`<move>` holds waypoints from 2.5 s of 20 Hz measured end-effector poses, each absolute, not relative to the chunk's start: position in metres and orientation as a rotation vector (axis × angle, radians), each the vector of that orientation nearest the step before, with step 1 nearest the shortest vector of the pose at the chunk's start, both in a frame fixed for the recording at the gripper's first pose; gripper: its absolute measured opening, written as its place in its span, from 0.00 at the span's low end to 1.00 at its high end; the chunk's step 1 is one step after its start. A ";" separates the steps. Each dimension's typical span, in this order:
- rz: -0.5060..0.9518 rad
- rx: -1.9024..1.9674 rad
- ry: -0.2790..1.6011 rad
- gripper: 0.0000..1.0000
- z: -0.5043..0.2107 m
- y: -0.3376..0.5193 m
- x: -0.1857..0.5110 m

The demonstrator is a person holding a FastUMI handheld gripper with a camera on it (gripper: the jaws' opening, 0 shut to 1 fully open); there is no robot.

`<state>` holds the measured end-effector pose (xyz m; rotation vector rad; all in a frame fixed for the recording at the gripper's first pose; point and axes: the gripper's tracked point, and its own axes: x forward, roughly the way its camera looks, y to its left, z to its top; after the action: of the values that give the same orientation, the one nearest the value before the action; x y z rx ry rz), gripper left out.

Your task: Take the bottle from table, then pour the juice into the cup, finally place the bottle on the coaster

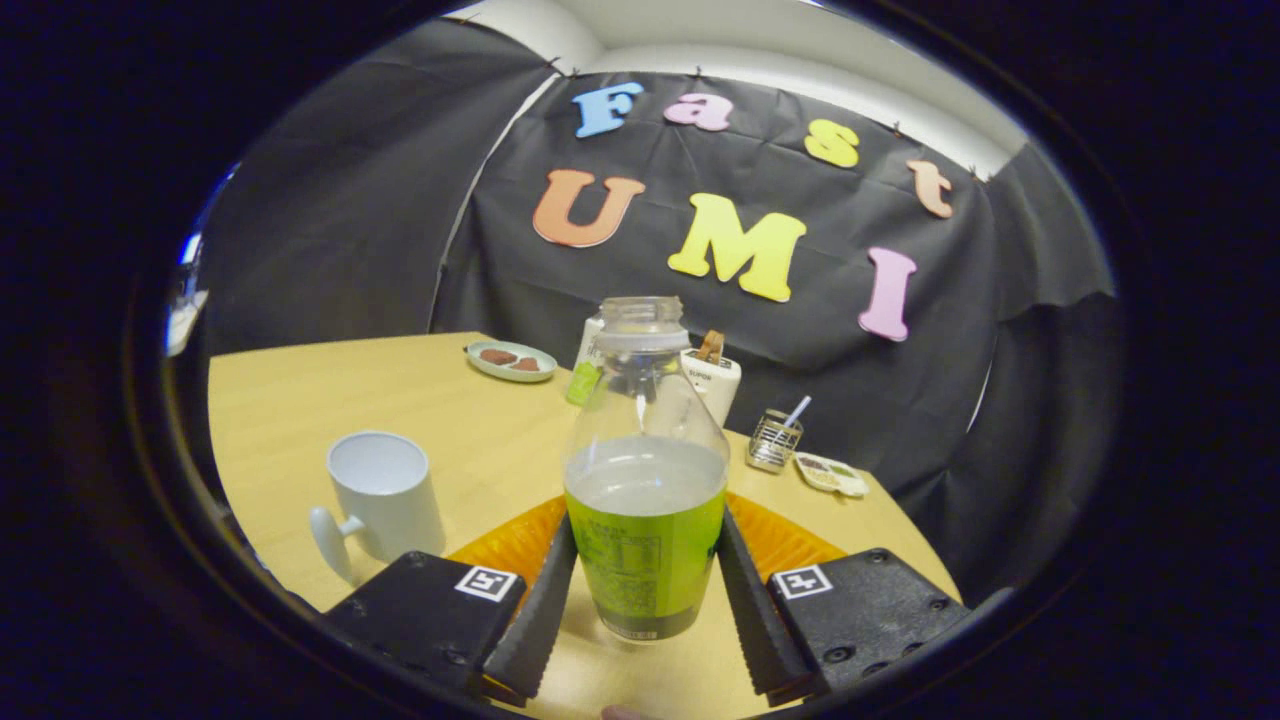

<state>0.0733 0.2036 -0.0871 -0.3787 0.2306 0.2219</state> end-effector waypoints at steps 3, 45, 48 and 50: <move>0.199 -0.566 0.177 0.79 -0.081 0.208 0.078; 0.054 -1.610 -0.171 0.78 -0.041 0.257 0.101; 0.051 -1.639 -0.192 0.78 -0.038 0.259 0.104; 0.047 -1.657 -0.196 0.78 -0.038 0.257 0.101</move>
<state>0.1008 0.2567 -0.0379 -1.6572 -0.1961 0.0468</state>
